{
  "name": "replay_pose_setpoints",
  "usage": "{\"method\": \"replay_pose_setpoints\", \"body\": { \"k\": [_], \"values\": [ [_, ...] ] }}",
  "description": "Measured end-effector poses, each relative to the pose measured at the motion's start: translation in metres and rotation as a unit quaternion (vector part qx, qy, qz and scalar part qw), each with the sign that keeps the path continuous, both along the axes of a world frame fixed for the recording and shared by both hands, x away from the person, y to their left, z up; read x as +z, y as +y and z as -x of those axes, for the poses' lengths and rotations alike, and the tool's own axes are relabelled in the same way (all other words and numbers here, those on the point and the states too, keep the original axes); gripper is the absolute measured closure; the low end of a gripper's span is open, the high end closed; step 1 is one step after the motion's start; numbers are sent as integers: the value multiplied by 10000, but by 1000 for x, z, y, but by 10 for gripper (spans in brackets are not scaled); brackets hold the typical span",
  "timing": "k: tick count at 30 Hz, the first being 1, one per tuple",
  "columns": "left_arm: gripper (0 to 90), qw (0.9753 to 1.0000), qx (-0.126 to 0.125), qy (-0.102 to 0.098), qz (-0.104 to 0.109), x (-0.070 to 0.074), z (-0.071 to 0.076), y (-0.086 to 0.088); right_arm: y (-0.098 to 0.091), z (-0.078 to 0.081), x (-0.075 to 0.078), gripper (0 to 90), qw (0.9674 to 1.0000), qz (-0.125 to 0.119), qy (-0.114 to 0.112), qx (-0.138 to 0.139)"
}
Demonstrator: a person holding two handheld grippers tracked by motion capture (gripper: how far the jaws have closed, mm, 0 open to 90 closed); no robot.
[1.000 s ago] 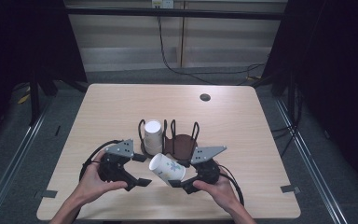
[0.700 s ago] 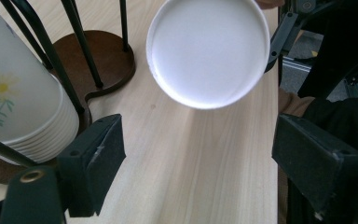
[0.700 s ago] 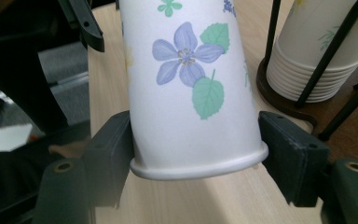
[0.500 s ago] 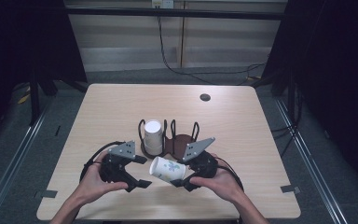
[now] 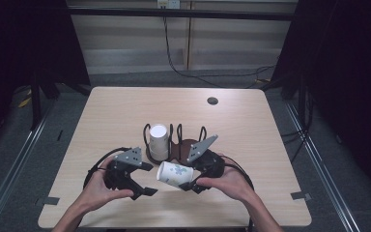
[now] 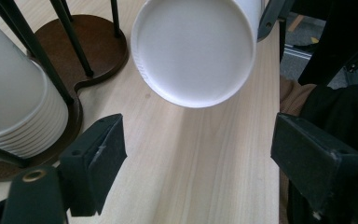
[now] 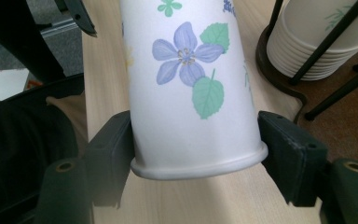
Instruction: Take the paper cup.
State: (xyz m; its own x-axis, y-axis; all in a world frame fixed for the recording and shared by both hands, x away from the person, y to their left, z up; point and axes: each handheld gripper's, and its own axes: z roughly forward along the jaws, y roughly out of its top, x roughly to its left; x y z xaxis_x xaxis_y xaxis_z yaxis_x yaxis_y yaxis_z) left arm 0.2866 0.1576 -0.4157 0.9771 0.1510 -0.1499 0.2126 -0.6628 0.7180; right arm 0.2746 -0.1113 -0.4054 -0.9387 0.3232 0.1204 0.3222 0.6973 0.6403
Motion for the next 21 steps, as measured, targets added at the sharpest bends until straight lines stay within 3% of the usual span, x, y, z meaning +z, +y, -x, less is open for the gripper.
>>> {"method": "replay_pose_setpoints", "body": {
  "k": [7, 9, 10, 13, 21],
  "values": [
    [202, 9998, -87, -21, -182, -5, 1, -8, 12, -3, 4, 298, 9982, 501, 147, 311],
    [201, 9998, -91, -14, -177, -6, 2, -9, 14, -3, 3, 298, 9982, 478, 193, 321],
    [201, 9996, -126, -62, -258, -5, 2, -10, 17, -3, -1, 298, 9970, 636, 215, 382],
    [188, 9994, -171, -76, -304, -6, 3, -11, 20, -3, -6, 299, 9957, 774, 250, 437],
    [169, 9982, -251, -104, -526, -8, 5, -16, 22, -1, -14, 296, 9938, 953, 332, 467]
  ]
}}
